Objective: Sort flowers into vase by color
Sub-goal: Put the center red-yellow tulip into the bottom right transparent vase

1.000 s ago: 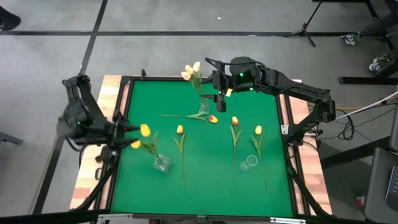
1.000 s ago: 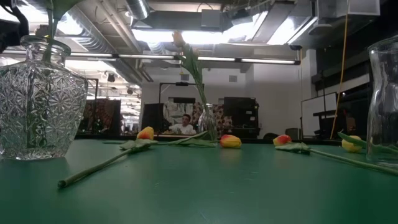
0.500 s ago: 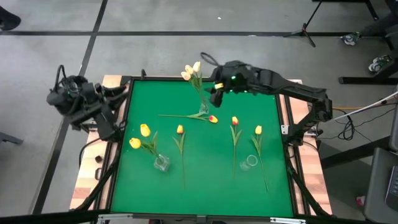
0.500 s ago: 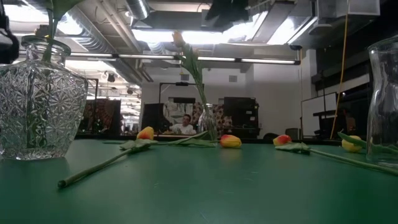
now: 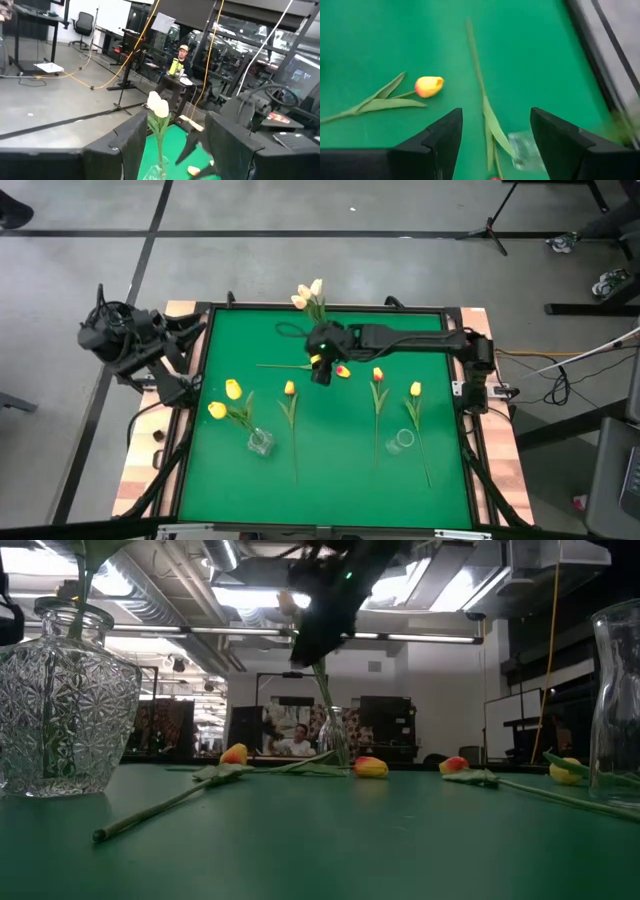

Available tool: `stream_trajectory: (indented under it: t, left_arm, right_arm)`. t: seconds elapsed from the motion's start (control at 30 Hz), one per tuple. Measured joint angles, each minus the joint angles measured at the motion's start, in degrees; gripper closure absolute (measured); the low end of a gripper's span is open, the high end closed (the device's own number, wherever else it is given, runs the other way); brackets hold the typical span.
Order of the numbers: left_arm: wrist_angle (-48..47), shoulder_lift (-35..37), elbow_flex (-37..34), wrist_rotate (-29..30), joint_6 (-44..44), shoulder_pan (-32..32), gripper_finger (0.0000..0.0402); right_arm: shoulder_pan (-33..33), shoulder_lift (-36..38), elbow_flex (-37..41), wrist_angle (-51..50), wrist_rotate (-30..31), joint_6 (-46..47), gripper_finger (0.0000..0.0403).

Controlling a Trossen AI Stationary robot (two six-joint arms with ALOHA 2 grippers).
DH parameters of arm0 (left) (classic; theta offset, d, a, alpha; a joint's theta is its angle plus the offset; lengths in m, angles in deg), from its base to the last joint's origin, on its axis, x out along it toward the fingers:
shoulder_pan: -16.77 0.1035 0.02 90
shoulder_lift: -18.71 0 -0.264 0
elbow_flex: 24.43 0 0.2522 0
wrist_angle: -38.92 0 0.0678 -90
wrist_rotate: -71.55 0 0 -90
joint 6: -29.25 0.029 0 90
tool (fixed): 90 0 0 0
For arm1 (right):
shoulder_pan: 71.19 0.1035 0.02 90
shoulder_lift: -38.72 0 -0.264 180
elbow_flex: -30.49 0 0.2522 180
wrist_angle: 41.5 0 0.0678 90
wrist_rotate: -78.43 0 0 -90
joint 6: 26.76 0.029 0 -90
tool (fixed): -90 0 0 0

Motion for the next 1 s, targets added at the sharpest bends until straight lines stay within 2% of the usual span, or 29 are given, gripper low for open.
stream_trajectory:
  t: [0.2,0.27,0.47,0.77,1.0]
  left_arm:
    - [-3.5,0.0,0.0,-0.02,-2.81,0.0,0.0205]
    - [-3.82,0.0,0.0,-0.02,-2.94,0.0,0.0205]
    - [-4.07,-0.02,0.0,0.0,-4.39,0.0,0.0205]
    - [-6.45,-0.04,-0.04,-0.09,-7.37,0.0,0.0206]
    - [-6.54,-0.04,-0.04,-0.06,-7.37,0.0,0.0206]
  right_arm:
    - [1.35,-5.37,-0.02,5.08,-7.44,-2.1,0.0169]
    - [1.71,-6.66,-0.02,5.86,-7.37,-3.28,0.0168]
    - [1.73,-9.42,-0.05,9.53,-2.04,-10.63,0.0169]
    - [-1.54,-15.26,-0.07,14.13,-2.93,-13.54,0.0169]
    - [-3.36,-16.7,-0.07,15.04,-4.44,-13.59,0.0169]
